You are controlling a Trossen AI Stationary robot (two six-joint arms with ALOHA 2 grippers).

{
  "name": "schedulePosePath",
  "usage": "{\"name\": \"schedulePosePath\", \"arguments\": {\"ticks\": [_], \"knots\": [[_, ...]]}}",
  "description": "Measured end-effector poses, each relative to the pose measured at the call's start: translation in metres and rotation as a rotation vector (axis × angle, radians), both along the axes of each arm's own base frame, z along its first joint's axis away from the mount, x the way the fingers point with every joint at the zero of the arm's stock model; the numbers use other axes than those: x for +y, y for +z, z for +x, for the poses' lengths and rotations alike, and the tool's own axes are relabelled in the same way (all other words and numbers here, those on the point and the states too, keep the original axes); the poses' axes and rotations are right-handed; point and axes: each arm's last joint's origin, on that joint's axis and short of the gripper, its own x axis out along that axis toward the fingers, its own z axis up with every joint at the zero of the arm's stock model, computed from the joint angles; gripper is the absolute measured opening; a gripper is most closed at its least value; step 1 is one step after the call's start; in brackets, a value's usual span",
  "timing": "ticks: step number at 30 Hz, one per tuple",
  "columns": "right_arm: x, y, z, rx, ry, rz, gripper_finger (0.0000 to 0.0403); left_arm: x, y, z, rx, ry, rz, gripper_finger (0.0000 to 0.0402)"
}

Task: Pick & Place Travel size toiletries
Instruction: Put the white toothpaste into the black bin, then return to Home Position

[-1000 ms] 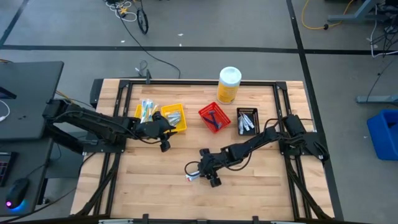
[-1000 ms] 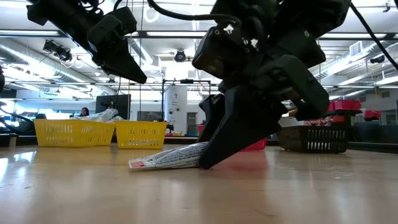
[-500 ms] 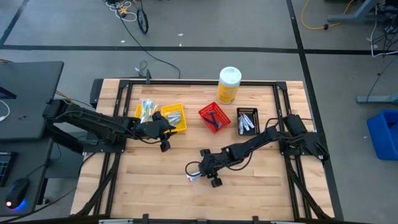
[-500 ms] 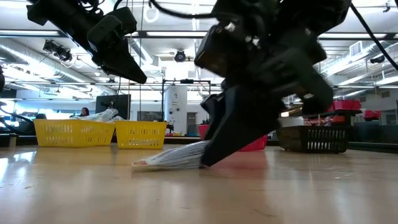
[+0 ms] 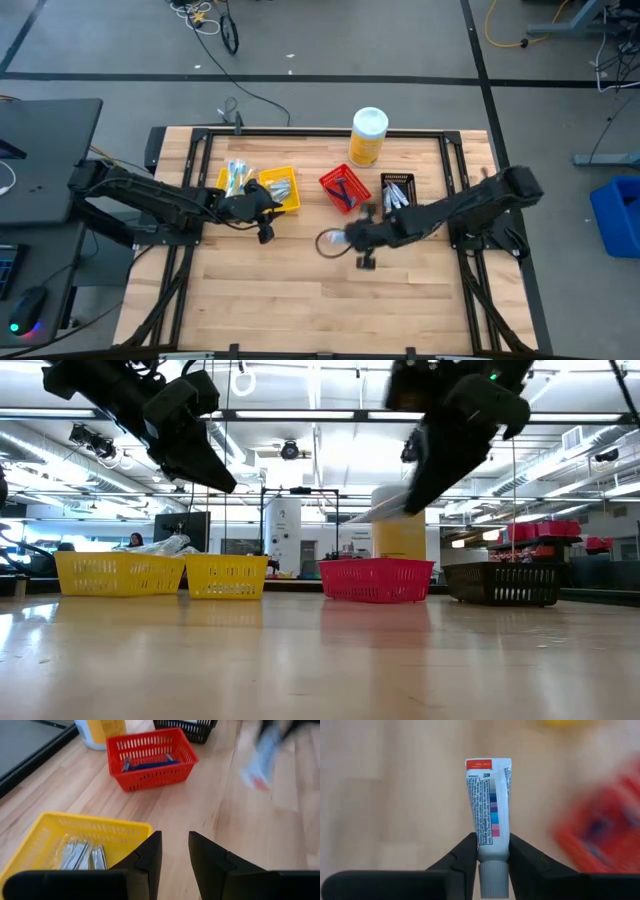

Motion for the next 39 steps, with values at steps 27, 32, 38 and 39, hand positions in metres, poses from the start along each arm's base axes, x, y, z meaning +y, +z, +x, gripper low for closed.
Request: {"name": "schedulePosePath", "arguments": {"ticks": [27, 32, 38, 39], "knots": [[-0.092, -0.053, -0.133, -0.086, -0.985, 0.038, 0.0106, 0.002, 0.026, -0.017, -0.124, -0.003, -0.001, 0.0105], [-0.095, -0.053, -0.132, -0.051, -0.94, 0.034, 0.0154, 0.002, 0.026, -0.017, -0.124, -0.003, -0.001, 0.0105], [-0.095, -0.041, -0.13, 0.01, -0.88, 0.062, 0.0213, 0.003, 0.026, -0.021, -0.101, -0.018, 0.026, 0.0105], [-0.094, -0.036, -0.129, 0.019, -0.852, 0.054, 0.0217, 0.003, 0.027, -0.023, -0.104, -0.02, 0.03, 0.0105]]}}
